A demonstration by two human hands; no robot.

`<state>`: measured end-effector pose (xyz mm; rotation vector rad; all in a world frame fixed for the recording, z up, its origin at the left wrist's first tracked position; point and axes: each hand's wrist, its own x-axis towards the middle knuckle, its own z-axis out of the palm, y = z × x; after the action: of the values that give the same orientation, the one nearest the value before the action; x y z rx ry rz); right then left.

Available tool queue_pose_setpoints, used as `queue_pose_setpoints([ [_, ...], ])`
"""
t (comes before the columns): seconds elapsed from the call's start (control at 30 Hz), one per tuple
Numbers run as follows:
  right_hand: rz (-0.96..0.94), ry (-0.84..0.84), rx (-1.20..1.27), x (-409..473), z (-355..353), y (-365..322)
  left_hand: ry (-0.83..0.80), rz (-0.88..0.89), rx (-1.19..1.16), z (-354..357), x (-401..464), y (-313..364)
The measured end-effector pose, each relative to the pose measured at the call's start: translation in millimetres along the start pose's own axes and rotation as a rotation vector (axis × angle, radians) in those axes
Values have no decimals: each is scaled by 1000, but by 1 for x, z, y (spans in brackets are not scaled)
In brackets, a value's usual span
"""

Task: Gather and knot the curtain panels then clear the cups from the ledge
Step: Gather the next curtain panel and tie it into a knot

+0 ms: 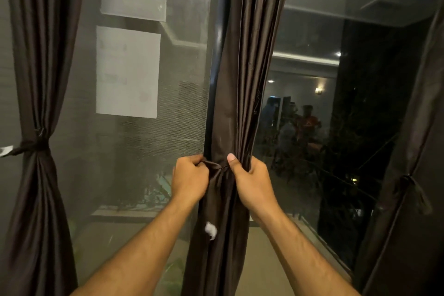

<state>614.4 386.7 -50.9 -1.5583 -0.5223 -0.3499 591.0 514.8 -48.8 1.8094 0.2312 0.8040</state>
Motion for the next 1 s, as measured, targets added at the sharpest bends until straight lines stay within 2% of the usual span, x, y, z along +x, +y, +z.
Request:
queue_pose_setpoints([
  [0.07, 25, -19, 90, -3, 5, 2, -53, -45, -159, 4, -5, 2],
  [0.23, 93, 142, 175, -1, 12, 7, -147, -153, -469, 13, -14, 8],
  [0.33, 60, 149, 84, -4, 10, 7, -145, -219, -533, 14, -22, 9],
  [0.47, -152, 120, -67, -1, 9, 6, -133, -175, -511, 15, -25, 11],
  [0.57, -253, 190, -260, 4, 10, 5, -187, -107, -758, 23, -29, 21],
  [0.63, -211, 159, -297, 6, 5, 1, -306, -95, -919, 28, -33, 25],
  [0.77, 10, -74, -86, 8, -15, -15, -386, -58, -638, 27, -26, 9],
  [0.87, 186, -235, 140, 6, -29, -24, -410, -99, -678, 19, -22, 5],
  [0.93, 257, -171, 278, 8, -34, -23, -426, -126, -692, 15, -20, 4],
  [1.0, 258, -27, 229, 11, -37, -19, -428, -157, -679, 14, -16, 0],
])
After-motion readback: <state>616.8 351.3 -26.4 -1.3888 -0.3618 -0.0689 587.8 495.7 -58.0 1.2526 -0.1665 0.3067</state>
